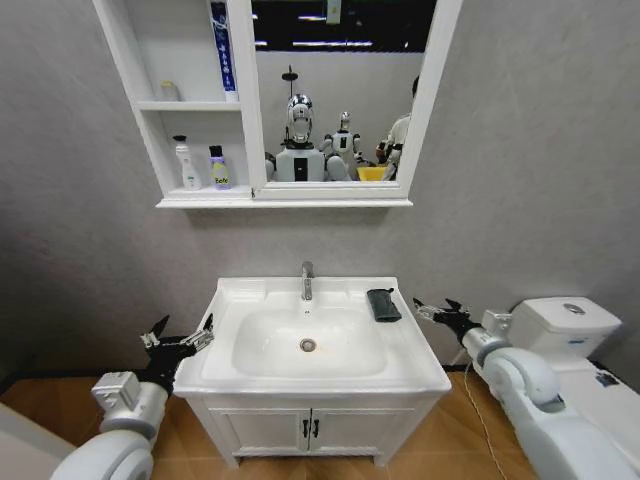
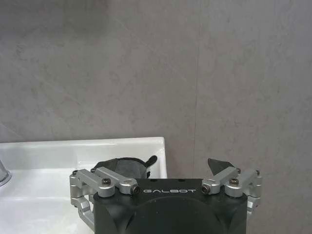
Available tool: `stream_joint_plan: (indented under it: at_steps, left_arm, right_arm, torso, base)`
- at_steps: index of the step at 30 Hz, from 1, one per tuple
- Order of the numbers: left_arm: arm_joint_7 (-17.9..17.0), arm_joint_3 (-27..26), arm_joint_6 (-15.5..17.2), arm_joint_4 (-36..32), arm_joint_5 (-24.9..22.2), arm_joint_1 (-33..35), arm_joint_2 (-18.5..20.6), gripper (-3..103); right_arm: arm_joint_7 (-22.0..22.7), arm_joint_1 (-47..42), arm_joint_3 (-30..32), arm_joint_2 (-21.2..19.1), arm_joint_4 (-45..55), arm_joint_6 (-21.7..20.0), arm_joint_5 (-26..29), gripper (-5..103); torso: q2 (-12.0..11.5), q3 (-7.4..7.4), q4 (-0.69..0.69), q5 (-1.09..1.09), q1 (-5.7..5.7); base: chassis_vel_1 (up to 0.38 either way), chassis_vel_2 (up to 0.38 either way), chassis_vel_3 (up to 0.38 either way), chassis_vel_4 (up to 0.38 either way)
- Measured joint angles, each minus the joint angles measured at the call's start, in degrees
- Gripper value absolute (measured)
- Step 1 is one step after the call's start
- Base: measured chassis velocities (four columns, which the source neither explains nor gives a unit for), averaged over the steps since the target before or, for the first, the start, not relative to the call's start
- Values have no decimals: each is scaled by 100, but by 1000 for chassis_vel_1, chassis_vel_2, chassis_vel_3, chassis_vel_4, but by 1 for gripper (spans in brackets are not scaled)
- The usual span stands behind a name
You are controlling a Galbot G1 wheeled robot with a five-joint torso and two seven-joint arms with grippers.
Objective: Move facial cleanser and shampoo from washbasin to cabinet, then wipe washbasin with towel.
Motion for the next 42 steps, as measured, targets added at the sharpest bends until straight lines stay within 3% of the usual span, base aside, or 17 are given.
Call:
stream_joint_plan:
  at_steps: [6,11,15,21,28,42]
  left_arm:
    - [-2,-1,0,0,0,0,0,100]
    - [-1,0,0,0,0,0,0,100]
    - [-1,0,0,0,0,0,0,100]
    - [-2,0,1,0,0,0,0,100]
    - [-2,0,1,0,0,0,0,100]
    - [-2,0,1,0,0,0,0,100]
  right_arm:
    - [53,898,-661,-178,-647,-191,355,100]
    - [478,1606,-1448,-125,-1102,-590,677,100]
    - [501,1934,-1855,-71,-1477,-704,557,100]
    - [227,2249,-2146,-69,-1858,-701,236,100]
    - [203,2720,-2570,-47,-2241,-714,329,100]
    - [654,3301,-3242,100,-2903,-737,750,100]
  torso:
    - [0,0,1,0,1]
    - [0,0,-1,-1,0]
    - [0,0,1,0,1]
    - [0,0,0,0,1]
    - [0,0,0,0,0]
    - [0,0,0,0,1]
  base:
    - [0,0,0,0]
    - [0,0,0,0]
    - [0,0,0,0]
    - [0,0,0,0]
    - [0,0,0,0]
    - [0,0,0,0]
